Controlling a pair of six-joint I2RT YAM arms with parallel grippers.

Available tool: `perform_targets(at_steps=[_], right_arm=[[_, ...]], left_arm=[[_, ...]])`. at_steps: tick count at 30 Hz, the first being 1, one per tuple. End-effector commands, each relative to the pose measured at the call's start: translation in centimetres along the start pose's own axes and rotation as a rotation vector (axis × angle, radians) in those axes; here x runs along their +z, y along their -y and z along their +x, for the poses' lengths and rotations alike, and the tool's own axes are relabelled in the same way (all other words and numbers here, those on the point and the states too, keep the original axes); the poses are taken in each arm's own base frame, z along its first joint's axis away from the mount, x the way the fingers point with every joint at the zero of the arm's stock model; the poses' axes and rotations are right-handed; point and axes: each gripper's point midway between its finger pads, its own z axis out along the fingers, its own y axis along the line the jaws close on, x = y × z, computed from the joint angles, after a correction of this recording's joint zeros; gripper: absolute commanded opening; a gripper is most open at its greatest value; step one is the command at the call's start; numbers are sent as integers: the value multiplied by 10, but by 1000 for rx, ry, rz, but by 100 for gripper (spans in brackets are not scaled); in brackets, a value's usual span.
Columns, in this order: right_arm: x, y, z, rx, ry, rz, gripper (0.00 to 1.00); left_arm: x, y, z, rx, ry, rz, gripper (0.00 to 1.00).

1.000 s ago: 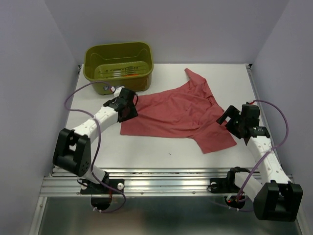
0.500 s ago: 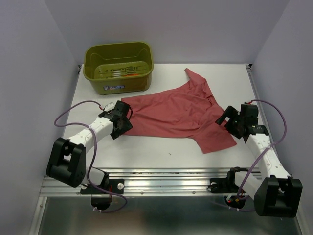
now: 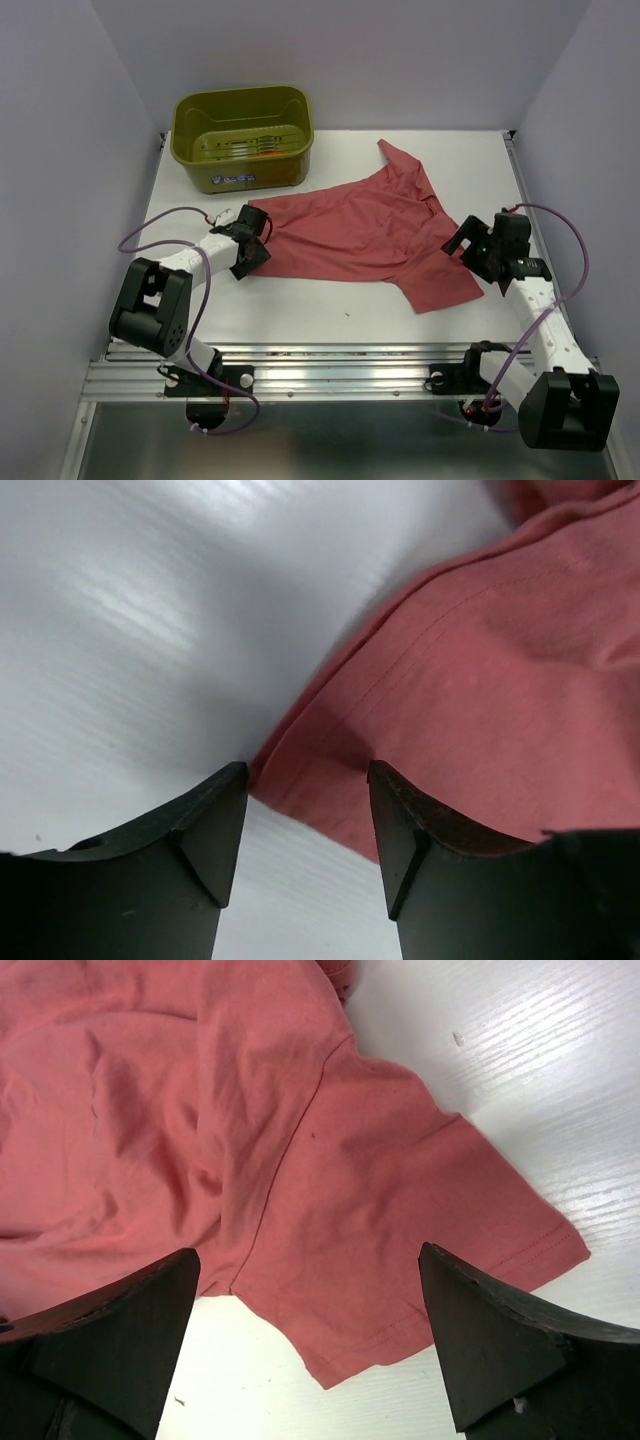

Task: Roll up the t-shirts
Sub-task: Flatten out the T-shirt at the center of the board.

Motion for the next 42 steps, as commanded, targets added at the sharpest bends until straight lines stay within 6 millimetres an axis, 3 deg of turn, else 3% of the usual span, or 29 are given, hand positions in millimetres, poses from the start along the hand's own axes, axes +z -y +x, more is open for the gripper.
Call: perform_targets(at_steps=[1,2,3,4,5,6,7,14,16,21,24,31,42], right_arm=[[-9,-5,-17,-8,59,-6,96],[-10,-4,-18,-6,63,4,96],[-11,-4,-19,-3,71,5,96],[-12,-3,-19,-2,76,7,96],[-14,-4,-20,-1,82,7,97],[-14,-3,-20,4,80,10,96],[-14,-3,-19,11,78,12,96],[-9,11,-14,66,67,89,96],[-7,13,-10,73,55,97,97],[-5,44,-7,198,87,272,95],[-5,49,8,217,34,291,97],[10,55,40,278,-92,314,99],[15,74,62,350,-101,380,99]], left_arm=[[14,10,-2,-7,-2,6,58],[14,12,-3,-11,4,11,54],[14,14,-5,-11,9,17,41],[14,16,-6,-11,12,24,35],[13,17,-7,-7,15,30,15],[11,19,-9,-5,16,37,4],[11,20,-10,-3,17,40,0],[-11,29,-22,24,44,104,0],[-24,31,-31,20,72,127,0],[-56,38,-55,23,149,185,0],[-70,42,-63,29,173,214,0],[-79,45,-73,41,201,235,0],[-81,42,-80,64,230,238,0]])
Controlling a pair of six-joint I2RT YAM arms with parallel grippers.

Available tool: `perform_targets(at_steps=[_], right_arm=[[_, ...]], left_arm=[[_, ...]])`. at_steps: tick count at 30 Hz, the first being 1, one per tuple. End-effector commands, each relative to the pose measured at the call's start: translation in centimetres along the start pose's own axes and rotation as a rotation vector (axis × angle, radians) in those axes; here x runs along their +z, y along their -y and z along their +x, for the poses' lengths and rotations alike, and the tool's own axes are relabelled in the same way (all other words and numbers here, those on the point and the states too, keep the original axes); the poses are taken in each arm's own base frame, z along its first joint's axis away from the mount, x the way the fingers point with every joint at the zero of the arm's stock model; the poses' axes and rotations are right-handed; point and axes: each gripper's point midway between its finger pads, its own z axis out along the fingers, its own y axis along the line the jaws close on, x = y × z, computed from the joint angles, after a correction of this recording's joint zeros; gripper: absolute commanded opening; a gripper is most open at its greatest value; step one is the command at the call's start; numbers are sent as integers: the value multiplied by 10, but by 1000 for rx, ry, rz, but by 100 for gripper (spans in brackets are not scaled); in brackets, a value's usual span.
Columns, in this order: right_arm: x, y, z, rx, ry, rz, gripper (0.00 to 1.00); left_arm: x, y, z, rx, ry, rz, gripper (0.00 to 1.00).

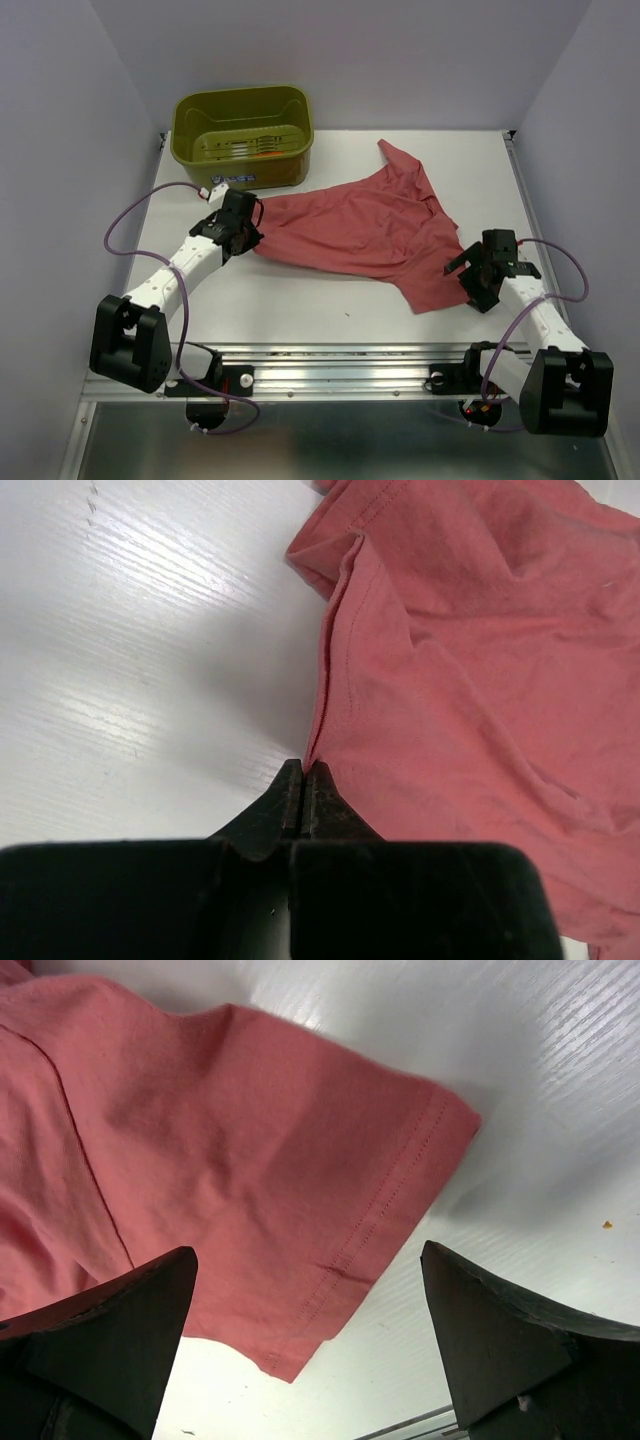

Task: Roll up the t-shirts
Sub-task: Flatten out the T-shirt at the center of the board.

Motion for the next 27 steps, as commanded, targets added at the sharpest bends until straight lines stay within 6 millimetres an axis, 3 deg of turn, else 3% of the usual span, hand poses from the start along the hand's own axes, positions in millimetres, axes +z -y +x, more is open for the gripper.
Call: perform_targets(at_steps=[1,9,13,19,27], right_arm=[[6,8,3,55,9,26,99],[26,16,16,118,10,5,98],[30,14,12,103,35,-5,93],[36,-3,7,78,32,-77,76],[42,-4,12,54,14,-92,37]], left_arm=[[-12,2,-25,8,73,9,0],[-17,0,-30,16,88,14,0],[-21,-2,-34,13,106,18,0],[-24,-5,-32,10,103,17,0],[-24,-5,-31,8,96,24,0]])
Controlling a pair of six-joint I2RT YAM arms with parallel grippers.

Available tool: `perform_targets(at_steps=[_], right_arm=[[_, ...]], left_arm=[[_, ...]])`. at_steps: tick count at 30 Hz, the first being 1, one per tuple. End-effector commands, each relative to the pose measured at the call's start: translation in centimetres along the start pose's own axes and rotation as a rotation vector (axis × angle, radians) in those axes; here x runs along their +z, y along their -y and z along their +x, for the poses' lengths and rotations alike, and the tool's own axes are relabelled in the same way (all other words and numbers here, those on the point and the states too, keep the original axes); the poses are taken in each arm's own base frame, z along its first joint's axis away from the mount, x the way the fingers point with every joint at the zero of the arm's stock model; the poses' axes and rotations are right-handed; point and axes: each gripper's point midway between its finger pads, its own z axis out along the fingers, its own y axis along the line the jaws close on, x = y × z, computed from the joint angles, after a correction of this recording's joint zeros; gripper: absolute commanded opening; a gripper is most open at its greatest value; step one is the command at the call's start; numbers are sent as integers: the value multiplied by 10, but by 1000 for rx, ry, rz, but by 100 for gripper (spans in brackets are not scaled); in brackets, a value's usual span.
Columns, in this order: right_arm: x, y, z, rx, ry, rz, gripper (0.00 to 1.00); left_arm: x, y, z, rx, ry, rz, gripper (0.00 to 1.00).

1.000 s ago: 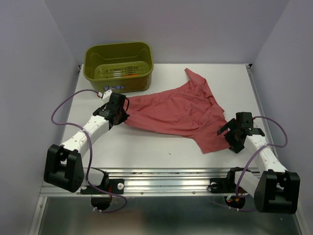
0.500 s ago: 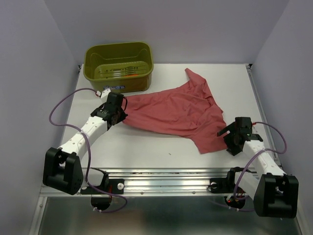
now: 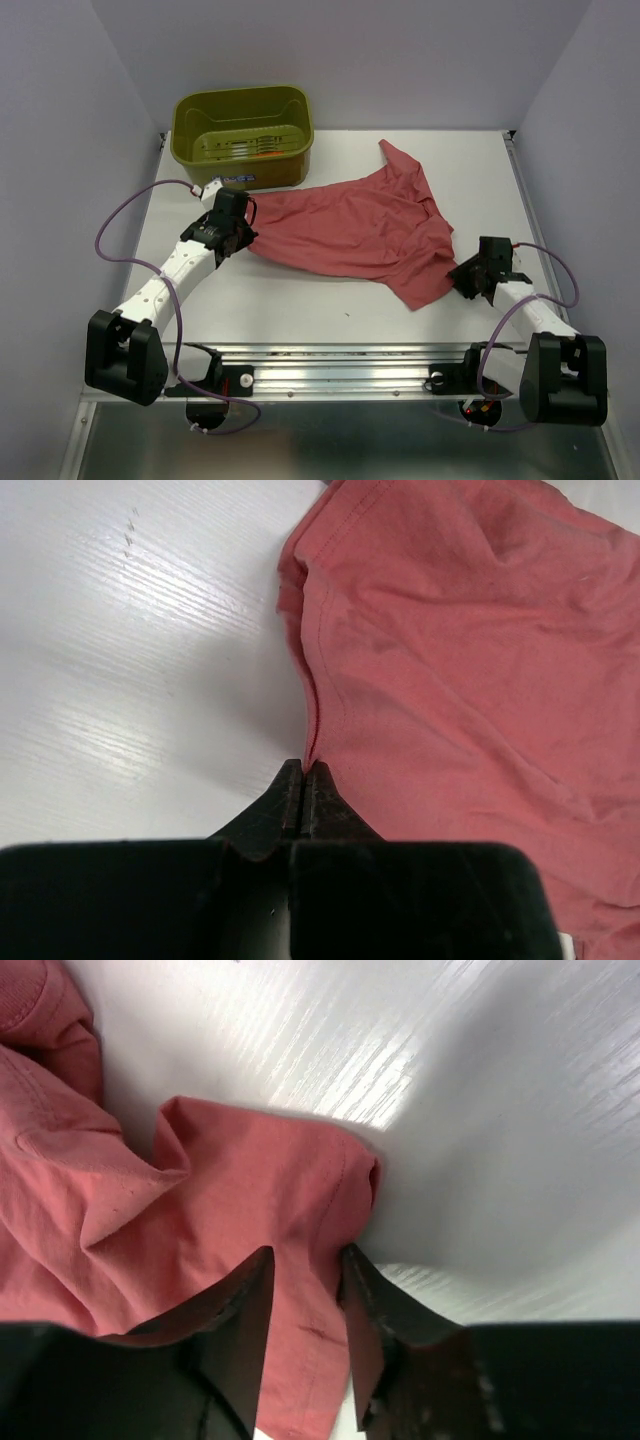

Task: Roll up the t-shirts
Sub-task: Flatten out the T-shirt at the center of the board.

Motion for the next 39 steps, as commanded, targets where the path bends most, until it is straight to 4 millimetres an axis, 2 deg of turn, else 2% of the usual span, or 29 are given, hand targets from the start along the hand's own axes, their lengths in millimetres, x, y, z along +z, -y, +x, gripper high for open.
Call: perform_targets(at_steps=[1,2,5,8,9,10,13,14,18,20,22,23,24,26,28,29,32,33,34,35,38,39], right_arm=[[5,20,15,-26,-45,44,37],[5,19,15,-33,-43,40,31],[3,18,13,-48,-35,29,24],[2,15,11,-64,-31,18,25],[2,15,11,-66,-28,17,27],[2,16,11,-66,-28,22,38],[5,20,13,-61,-35,42,47],[7,21,14,-61,-39,46,55],[13,26,18,-51,-50,61,56],[16,27,18,-50,-49,66,45],[16,27,16,-50,-42,70,28],[16,24,13,-56,-32,62,8],[14,20,10,-58,-25,54,2],[7,7,-1,-67,2,24,1],[-2,-3,-12,-72,35,2,1],[-16,-23,-30,-81,91,-54,1],[-44,-47,-61,-109,198,-102,1],[-66,-70,-83,-110,267,-158,1],[-77,-76,-94,-117,303,-160,1],[-100,-97,-114,-129,367,-209,1],[-133,-122,-142,-147,458,-259,1],[-154,-139,-157,-142,508,-300,1]], left_arm=[[-9,2,-15,-7,46,14,0],[-9,3,-14,-6,45,16,0],[-7,3,-11,-5,34,20,0],[-6,3,-10,-7,32,22,0],[-5,3,-10,-7,32,22,0],[-5,3,-10,-9,33,19,0],[-4,3,-10,-8,32,19,0],[-4,2,-9,-7,31,16,0],[-3,1,-8,-7,30,10,0],[-3,1,-9,-7,31,11,0],[-4,0,-9,-8,33,9,0],[-4,0,-9,-7,32,10,0],[-4,1,-9,-4,31,11,0],[-5,1,-10,-3,32,14,0],[-7,5,-11,8,25,26,0],[-8,6,-12,15,22,27,0],[-17,16,-23,22,29,58,0],[-24,25,-34,22,47,84,0],[-28,28,-39,26,52,92,0],[-37,38,-53,26,82,118,0],[-55,48,-77,22,128,134,0],[-70,56,-96,6,180,161,0]])
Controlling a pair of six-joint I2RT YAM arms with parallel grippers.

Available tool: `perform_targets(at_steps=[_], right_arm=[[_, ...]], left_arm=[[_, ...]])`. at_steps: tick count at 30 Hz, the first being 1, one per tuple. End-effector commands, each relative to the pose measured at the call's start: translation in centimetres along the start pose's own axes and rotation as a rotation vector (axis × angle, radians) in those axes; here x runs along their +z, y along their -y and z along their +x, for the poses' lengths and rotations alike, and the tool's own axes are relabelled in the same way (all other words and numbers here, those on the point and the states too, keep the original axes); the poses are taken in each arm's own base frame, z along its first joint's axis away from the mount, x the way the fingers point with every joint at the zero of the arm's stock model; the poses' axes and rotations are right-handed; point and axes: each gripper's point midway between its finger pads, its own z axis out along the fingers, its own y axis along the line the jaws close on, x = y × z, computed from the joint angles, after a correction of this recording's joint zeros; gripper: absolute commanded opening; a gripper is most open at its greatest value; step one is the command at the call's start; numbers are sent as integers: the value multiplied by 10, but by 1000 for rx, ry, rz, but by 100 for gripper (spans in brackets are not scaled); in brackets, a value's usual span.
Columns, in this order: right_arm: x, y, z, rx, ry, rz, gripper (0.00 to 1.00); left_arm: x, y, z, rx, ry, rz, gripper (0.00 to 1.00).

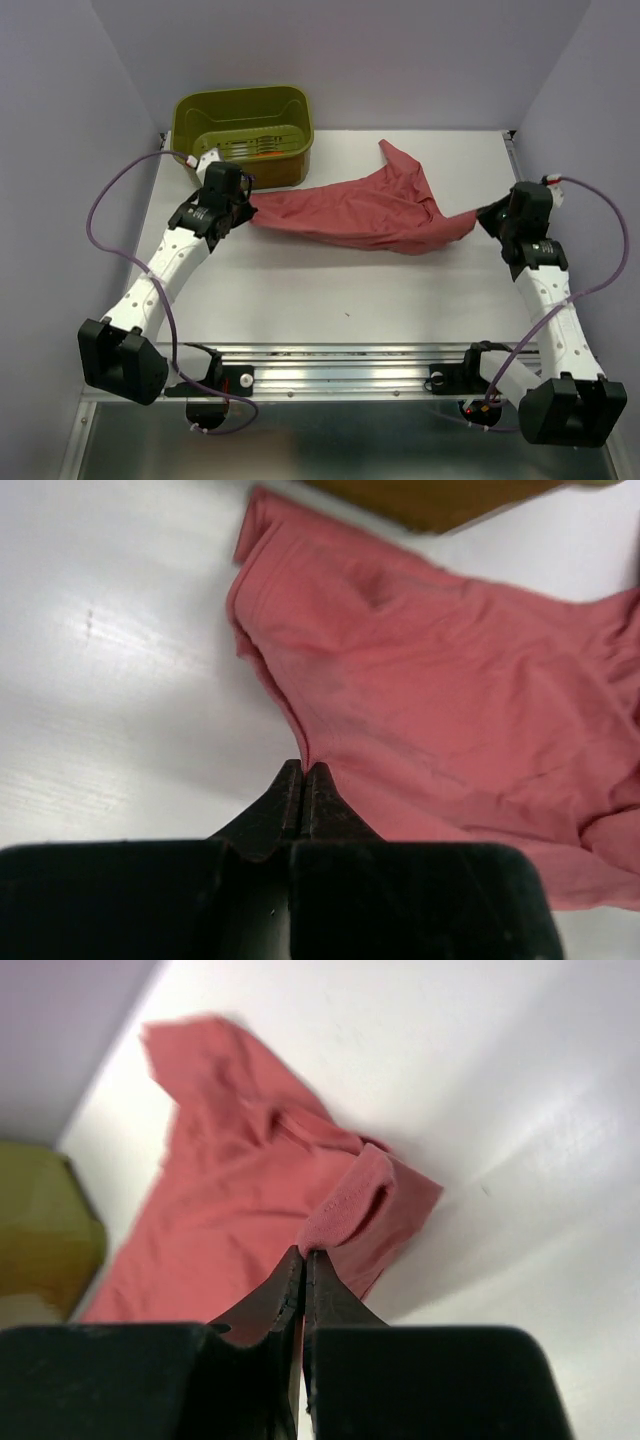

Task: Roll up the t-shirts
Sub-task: Flatten out the T-shirt at the center of the board.

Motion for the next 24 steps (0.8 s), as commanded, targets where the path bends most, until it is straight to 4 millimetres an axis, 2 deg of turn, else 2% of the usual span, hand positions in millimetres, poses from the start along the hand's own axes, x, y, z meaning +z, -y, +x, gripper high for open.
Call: perform_targets(at_steps=[1,5,6,7,9,10,11,12,13,14,15,16,17,18,20,21,22,24], right_arm=[[-37,-48,-80,-38,217,-83,1],[-61,-86,-124,-17,311,-164,1],[-67,-93,-132,-12,330,-184,1],[-74,-101,-142,-6,355,-203,1],[-103,-121,-171,8,436,-259,1],[-126,-134,-190,12,492,-298,1],[-127,-134,-192,9,499,-295,1],[-152,-145,-211,19,559,-334,1],[-166,-150,-222,23,600,-350,1],[-197,-159,-239,26,663,-391,1],[-197,-158,-240,20,672,-382,1],[-226,-164,-256,35,733,-414,1],[-242,-167,-264,25,771,-429,1],[-273,-171,-278,40,833,-463,1],[-303,-174,-289,46,897,-492,1],[-316,-174,-294,41,927,-499,1],[-342,-175,-303,54,979,-526,1],[-368,-173,-309,56,1032,-544,1]], left_arm=[[-43,30,-70,-15,177,89,0],[-92,68,-128,-44,331,238,0],[-91,68,-128,-39,330,240,0],[-104,76,-141,-43,361,269,0],[-124,87,-157,-40,401,316,0],[-131,89,-162,-38,415,331,0],[-139,93,-166,-41,427,353,0],[-153,99,-174,-34,448,394,0],[-165,103,-179,-36,471,425,0],[-174,107,-182,-25,483,454,0],[-184,109,-187,-29,500,474,0],[-203,111,-195,-32,537,505,0],[-215,114,-199,-30,554,536,0],[-237,114,-206,-31,592,569,0],[-258,116,-212,-27,626,608,0],[-276,117,-217,-26,652,643,0],[-290,116,-218,-23,672,666,0],[-311,117,-220,-16,698,713,0]])
